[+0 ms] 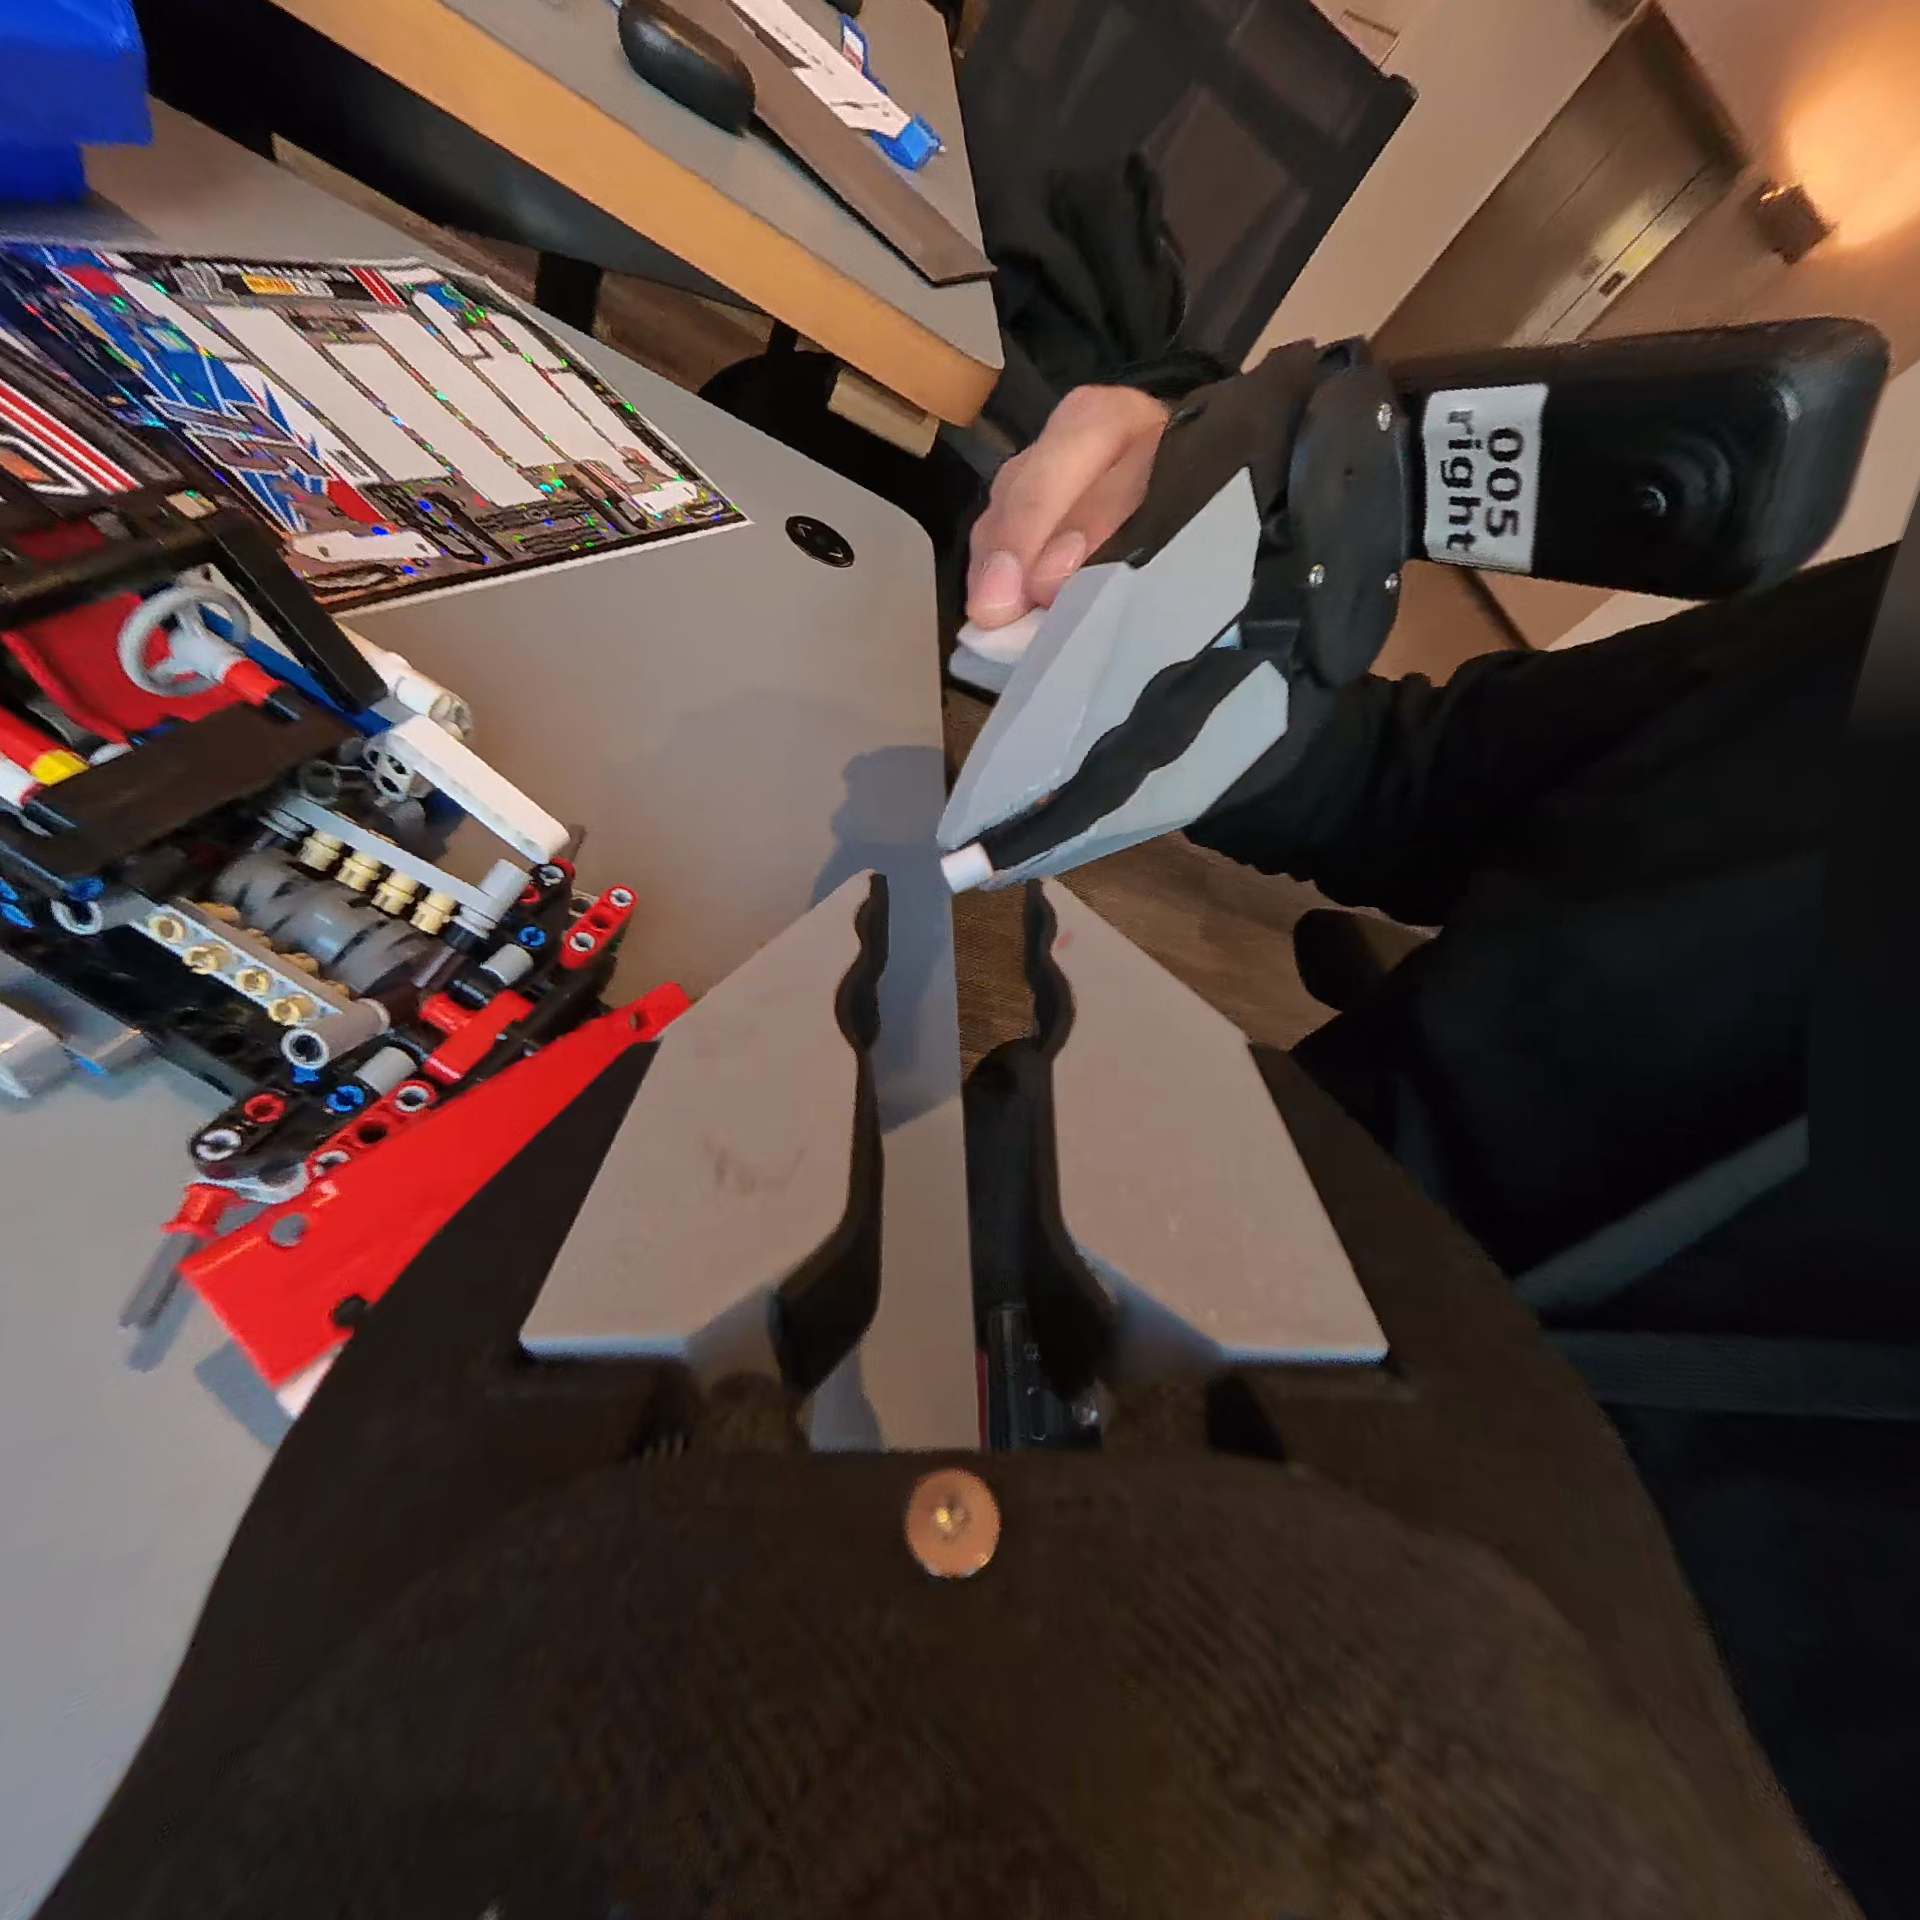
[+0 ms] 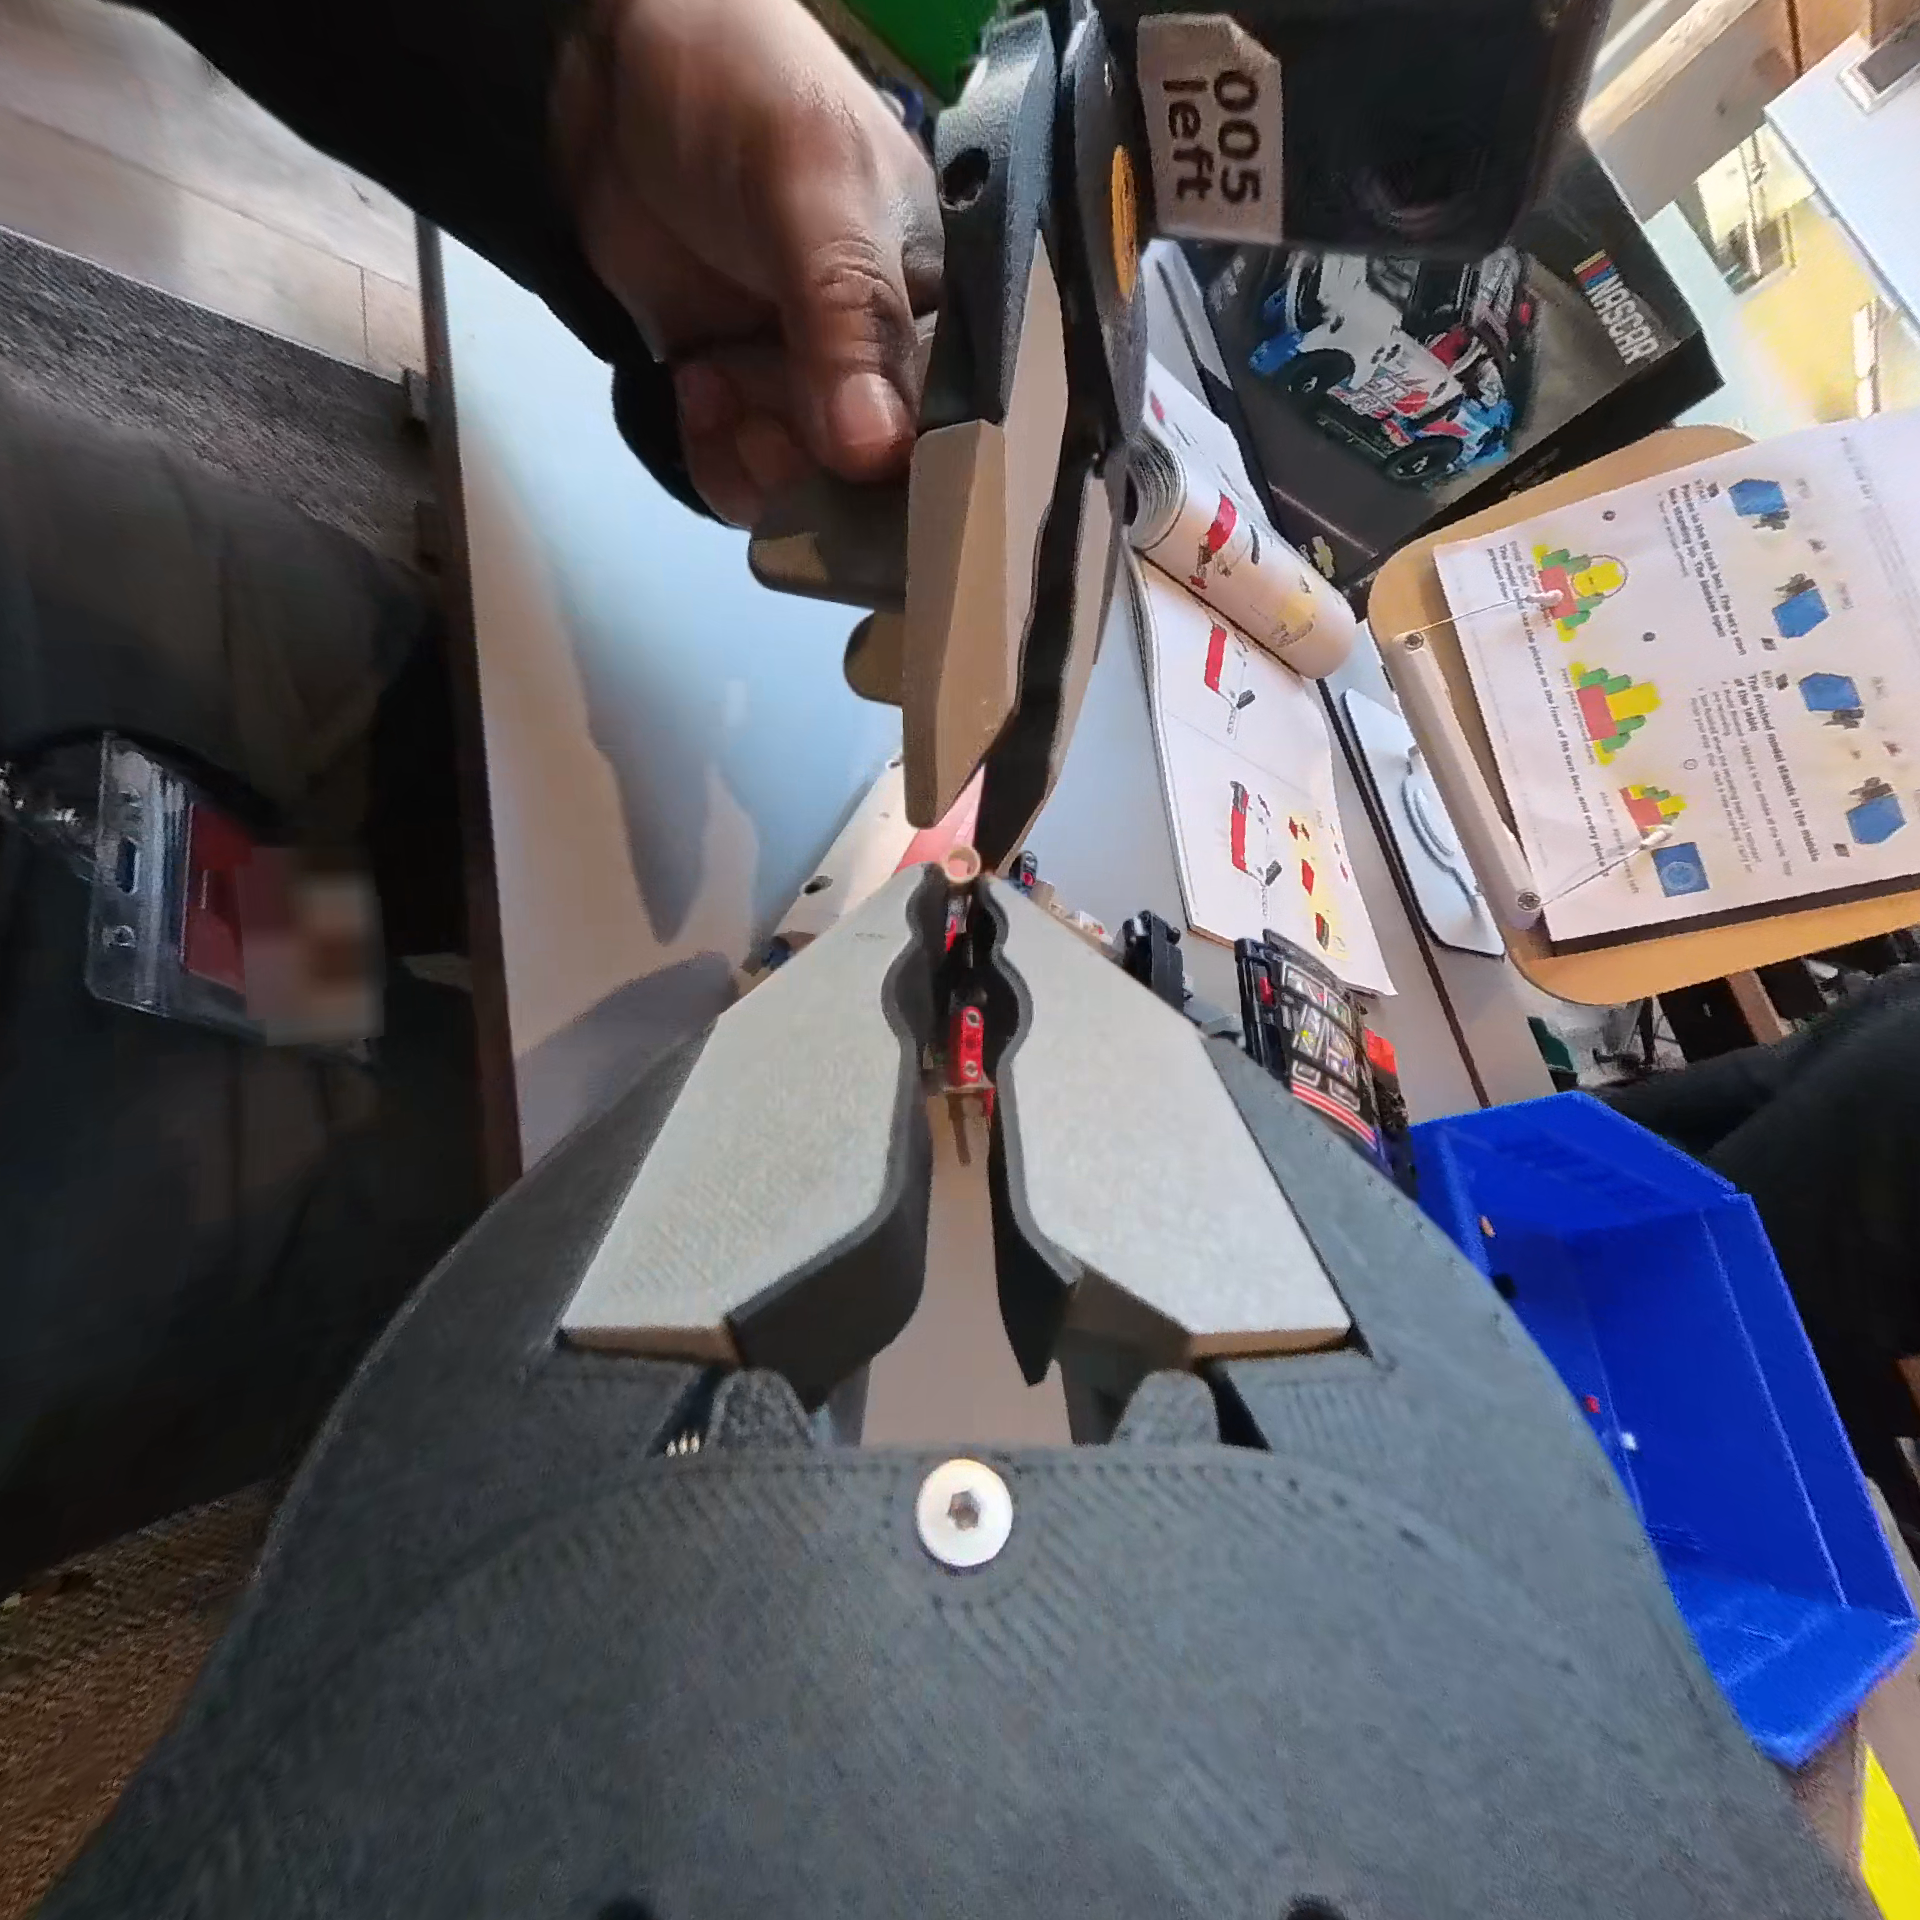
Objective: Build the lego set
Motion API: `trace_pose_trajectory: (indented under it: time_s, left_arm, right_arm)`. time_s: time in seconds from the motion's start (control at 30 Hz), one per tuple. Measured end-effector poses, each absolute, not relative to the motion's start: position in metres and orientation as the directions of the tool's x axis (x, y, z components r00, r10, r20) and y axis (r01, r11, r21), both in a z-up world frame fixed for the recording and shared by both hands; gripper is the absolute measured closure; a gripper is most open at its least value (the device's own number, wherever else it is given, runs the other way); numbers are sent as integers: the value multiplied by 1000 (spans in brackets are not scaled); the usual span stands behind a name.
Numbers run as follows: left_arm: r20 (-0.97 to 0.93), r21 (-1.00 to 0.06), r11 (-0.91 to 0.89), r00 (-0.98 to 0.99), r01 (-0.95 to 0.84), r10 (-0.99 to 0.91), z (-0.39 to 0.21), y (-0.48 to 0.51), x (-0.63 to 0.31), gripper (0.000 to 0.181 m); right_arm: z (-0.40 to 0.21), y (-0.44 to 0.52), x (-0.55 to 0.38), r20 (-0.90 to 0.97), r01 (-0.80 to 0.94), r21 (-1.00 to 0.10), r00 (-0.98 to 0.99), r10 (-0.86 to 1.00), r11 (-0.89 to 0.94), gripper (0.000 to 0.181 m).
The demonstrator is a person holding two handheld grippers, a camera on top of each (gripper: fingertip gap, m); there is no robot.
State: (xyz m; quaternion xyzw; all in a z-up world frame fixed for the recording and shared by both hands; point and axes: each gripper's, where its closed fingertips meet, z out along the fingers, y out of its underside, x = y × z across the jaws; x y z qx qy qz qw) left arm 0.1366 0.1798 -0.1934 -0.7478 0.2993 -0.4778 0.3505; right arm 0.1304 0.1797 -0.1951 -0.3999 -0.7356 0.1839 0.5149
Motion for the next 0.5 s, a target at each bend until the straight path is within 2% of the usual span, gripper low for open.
trace_pose_trajectory:
  time_s: [0.13,0.23,0.5]
  left_arm:
    - [552,-794,-602,318,-81,-771,-188,174,141,160]
    - [583,-786,-617,292,-34,-758,-181,174,141,175]
    - [598,-783,-620,334,51,-728,-187,183,134,176]
  right_arm:
    - [-188,174,129,635,391,-665,-154,757,636,180]
    - [-186,172,128,645,395,-656,-148,750,642,180]
    - [-192,181,121,601,426,-700,-81,795,573,180]
